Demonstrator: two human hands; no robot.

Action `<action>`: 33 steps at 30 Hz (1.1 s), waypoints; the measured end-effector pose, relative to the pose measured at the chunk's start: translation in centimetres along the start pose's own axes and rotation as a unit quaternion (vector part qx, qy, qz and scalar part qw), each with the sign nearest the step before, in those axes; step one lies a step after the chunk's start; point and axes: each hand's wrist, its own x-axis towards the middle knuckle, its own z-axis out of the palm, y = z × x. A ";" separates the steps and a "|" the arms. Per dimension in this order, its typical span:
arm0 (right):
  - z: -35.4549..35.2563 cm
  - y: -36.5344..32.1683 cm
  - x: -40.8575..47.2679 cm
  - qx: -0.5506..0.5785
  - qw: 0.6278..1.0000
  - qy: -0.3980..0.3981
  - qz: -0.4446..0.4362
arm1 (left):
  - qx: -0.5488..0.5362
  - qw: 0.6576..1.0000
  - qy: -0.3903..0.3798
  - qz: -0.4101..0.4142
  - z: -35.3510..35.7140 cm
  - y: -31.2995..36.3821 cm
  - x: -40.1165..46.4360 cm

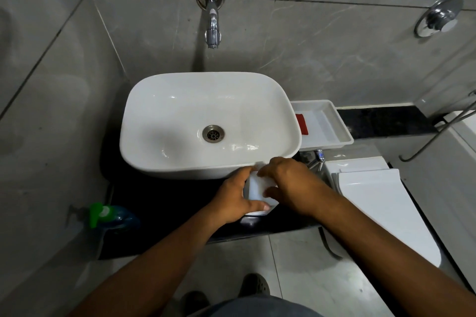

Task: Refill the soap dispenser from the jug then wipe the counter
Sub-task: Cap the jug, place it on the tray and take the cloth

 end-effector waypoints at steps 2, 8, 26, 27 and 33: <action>0.2 0.3 -0.1 -0.069 0.996 0.034 0.052 | -0.011 1.000 0.000 -0.003 0.0 0.0 -0.1; -0.1 0.8 -1.2 -0.017 0.999 0.039 0.011 | -0.014 1.000 0.002 -0.001 0.0 0.0 0.0; -0.1 0.6 -0.8 0.023 0.999 0.024 0.008 | -0.038 0.999 -0.006 -0.011 0.0 0.3 -0.2; 0.0 0.6 -0.7 0.025 1.000 0.002 0.003 | -0.034 0.999 -0.006 -0.009 0.1 0.3 -0.2; 1.6 0.5 0.0 -0.021 0.997 0.045 0.056 | -0.026 1.000 -0.010 -0.005 -0.1 0.5 0.0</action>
